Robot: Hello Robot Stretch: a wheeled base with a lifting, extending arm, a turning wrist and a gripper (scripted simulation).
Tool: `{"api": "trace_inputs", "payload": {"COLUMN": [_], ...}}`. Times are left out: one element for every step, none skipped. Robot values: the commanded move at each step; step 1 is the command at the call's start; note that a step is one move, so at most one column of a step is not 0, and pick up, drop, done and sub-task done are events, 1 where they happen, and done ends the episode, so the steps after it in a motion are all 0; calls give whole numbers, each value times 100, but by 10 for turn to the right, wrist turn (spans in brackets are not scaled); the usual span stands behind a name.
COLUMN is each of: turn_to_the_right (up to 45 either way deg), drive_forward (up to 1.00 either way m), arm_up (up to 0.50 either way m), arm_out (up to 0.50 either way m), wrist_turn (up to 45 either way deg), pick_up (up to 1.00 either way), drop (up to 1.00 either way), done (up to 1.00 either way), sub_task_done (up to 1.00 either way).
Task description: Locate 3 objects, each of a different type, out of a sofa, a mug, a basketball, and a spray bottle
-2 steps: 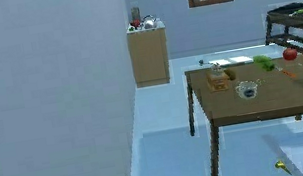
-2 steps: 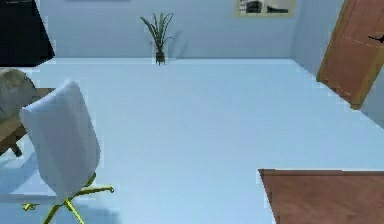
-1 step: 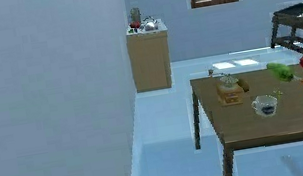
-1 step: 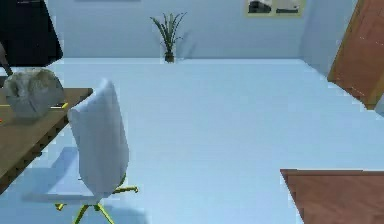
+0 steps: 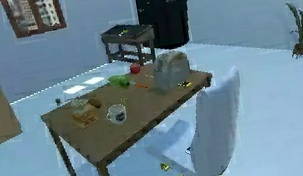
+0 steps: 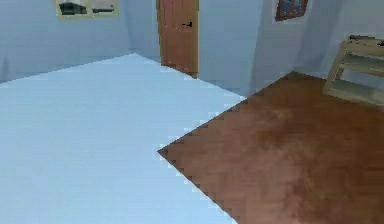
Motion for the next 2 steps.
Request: {"api": "trace_inputs", "payload": {"turn_to_the_right": [450,30], "drive_forward": [0,0], "arm_up": [0,0], "arm_out": [0,0], "wrist_turn": [0,0], "pick_up": [0,0], "drop": [0,0], "done": [0,0], "sub_task_done": [0,0]}}
